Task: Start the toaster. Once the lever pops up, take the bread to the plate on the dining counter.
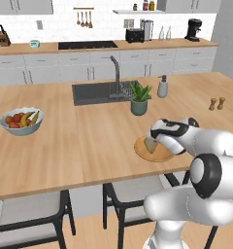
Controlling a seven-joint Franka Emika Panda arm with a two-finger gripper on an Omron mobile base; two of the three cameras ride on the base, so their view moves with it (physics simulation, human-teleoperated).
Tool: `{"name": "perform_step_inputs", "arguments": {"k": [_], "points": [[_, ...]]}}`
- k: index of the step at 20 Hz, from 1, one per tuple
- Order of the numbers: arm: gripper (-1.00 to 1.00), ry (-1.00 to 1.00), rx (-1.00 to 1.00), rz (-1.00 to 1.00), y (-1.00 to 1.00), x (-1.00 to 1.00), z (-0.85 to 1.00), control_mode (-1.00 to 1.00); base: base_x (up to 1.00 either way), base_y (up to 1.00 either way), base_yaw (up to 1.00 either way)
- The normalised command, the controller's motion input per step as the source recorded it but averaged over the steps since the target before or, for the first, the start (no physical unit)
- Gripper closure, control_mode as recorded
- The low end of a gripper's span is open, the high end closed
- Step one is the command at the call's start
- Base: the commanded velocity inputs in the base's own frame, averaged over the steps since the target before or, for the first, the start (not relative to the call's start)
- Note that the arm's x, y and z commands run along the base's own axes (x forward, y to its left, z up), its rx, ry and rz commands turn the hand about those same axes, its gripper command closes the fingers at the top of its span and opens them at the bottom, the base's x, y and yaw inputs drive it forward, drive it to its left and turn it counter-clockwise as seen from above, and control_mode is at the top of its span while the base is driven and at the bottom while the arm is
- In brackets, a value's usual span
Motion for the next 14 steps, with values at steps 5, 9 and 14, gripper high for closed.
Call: {"name": "perform_step_inputs", "arguments": {"k": [5,9,14], "points": [[1.00,0.00,0.00,0.00,0.00,0.18,-0.09,-1.00,0.00,0.00,0.00],[-1.00,0.00,0.00,0.00,0.00,0.00,0.00,-1.00,0.00,0.00,0.00],[-1.00,-0.03,0.00,-0.01,-0.17,0.00,0.12,-1.00,0.00,0.00,0.00]]}}
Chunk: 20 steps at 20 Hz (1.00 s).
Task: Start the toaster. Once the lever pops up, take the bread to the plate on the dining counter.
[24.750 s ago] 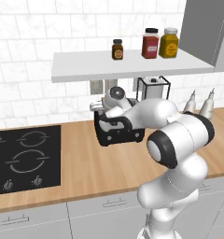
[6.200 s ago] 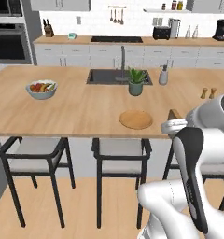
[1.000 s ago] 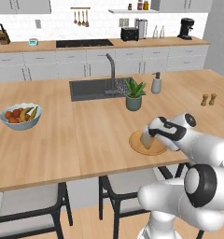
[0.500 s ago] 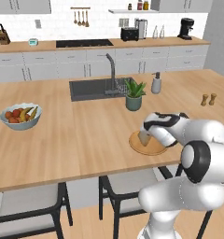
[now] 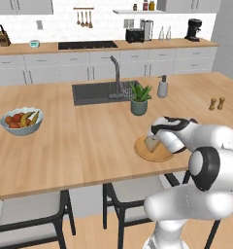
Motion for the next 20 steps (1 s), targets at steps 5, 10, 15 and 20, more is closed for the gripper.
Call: {"name": "perform_step_inputs", "arguments": {"k": [5,10,15,20], "points": [[-1.00,-0.04,0.00,-0.08,-0.25,0.00,0.29,-1.00,0.00,0.00,0.00],[-1.00,0.00,-0.01,-0.13,-0.22,0.00,0.48,-1.00,0.00,0.00,0.00],[-1.00,0.06,-0.09,-0.17,-0.20,0.00,0.55,-1.00,0.00,0.00,0.00],[-1.00,0.14,-0.11,-0.14,-0.05,-0.09,0.36,-1.00,0.00,0.00,0.00]]}}
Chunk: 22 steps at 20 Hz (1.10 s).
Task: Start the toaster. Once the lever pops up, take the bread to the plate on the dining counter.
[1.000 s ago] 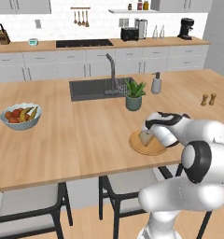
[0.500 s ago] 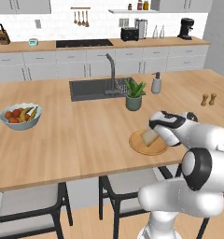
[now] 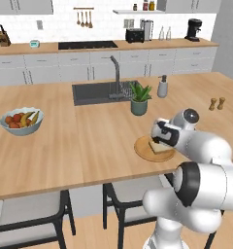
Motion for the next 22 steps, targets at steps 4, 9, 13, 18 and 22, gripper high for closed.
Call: {"name": "perform_step_inputs", "arguments": {"k": [4,9,13,18,22], "points": [[-1.00,0.18,-0.11,-0.03,0.03,-0.26,0.36,-1.00,0.00,0.00,0.00],[-1.00,0.24,-0.09,0.00,0.07,-0.27,0.42,-1.00,0.00,0.00,0.00],[-1.00,0.24,-0.03,0.00,0.00,-0.41,0.36,-1.00,0.00,0.00,0.00],[-1.00,0.21,-0.03,0.04,0.00,-0.59,0.18,-1.00,0.00,0.00,0.00],[-1.00,0.13,-0.02,0.15,0.23,-0.63,0.02,-1.00,0.00,0.00,0.00]]}}
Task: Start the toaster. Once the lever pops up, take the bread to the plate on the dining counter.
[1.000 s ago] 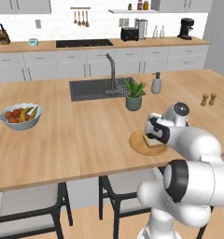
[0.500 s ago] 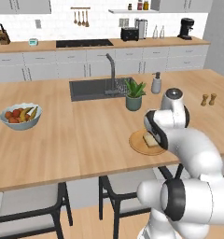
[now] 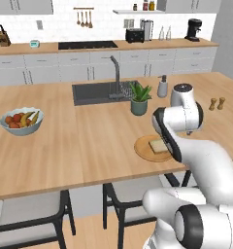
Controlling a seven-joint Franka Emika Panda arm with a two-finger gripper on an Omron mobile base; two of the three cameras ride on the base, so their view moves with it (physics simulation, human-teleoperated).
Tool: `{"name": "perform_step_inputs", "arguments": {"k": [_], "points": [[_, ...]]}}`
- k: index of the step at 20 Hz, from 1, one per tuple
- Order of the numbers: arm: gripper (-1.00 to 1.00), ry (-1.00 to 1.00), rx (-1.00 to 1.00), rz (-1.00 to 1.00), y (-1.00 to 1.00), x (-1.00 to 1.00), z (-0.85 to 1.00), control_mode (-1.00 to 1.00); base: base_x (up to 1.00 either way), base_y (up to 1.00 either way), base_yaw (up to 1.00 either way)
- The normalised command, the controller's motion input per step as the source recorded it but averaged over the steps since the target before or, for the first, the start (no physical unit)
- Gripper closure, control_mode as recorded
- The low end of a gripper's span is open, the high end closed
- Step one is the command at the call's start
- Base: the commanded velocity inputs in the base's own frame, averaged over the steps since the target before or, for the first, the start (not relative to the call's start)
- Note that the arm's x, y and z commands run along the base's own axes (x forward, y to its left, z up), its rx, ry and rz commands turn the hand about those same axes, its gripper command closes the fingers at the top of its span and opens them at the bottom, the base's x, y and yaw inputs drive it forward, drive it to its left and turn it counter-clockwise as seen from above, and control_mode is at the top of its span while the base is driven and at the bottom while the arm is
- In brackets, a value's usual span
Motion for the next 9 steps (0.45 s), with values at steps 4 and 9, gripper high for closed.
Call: {"name": "perform_step_inputs", "arguments": {"k": [4,9], "points": [[-1.00,0.07,0.00,0.27,0.54,-0.42,0.04,-1.00,0.00,0.00,0.00],[-1.00,0.06,0.00,0.32,0.37,-0.35,0.11,-1.00,0.00,0.00,0.00]]}}
